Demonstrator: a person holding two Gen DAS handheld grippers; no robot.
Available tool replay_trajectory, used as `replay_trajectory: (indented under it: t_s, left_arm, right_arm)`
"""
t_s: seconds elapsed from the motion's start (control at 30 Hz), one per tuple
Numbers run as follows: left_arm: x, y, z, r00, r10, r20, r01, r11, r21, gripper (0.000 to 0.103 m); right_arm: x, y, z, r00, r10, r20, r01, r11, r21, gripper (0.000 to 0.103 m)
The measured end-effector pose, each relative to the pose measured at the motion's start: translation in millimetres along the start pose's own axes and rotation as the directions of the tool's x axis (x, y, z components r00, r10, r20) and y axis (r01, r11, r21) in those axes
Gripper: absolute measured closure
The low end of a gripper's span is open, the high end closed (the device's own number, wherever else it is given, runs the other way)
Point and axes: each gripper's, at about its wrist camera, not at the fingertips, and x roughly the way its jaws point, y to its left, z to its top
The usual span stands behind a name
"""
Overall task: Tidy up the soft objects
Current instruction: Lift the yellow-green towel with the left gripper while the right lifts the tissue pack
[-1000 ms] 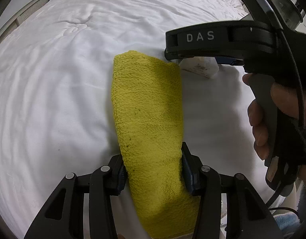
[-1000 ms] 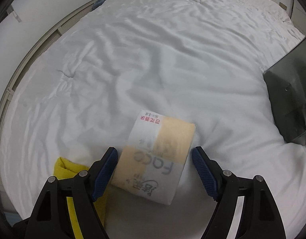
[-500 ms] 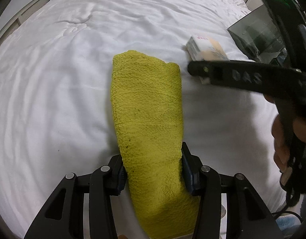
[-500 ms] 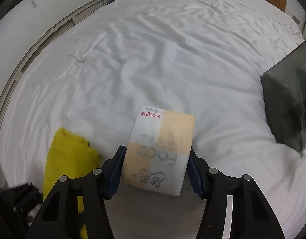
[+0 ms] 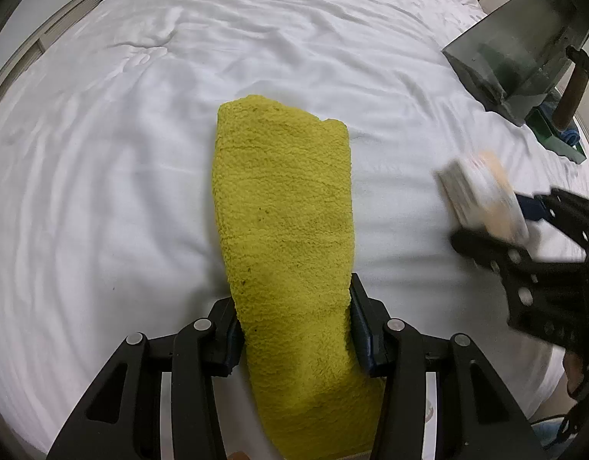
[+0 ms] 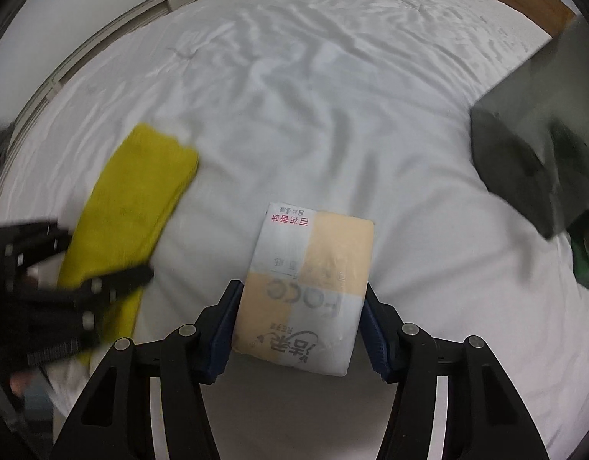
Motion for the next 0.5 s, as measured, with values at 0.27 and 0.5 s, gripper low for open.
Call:
replay_trajectory:
  t_s: [0.27, 0.5]
  left_arm:
    - [5, -6, 5, 1.000, 0.004, 0.014, -0.004, 1.000, -0.014, 0.076]
    - [7, -20, 8, 0.999, 0.036, 0.038, -0.036, 0.999, -0.006, 0.086]
  right_arm:
    - [-24, -4, -28, 1.000, -0.006, -0.007, 0.006, 1.000, 0.002, 0.046]
    - [-31, -6, -31, 1.000, -0.005, 0.004, 0.005, 1.000, 0.001, 0.047]
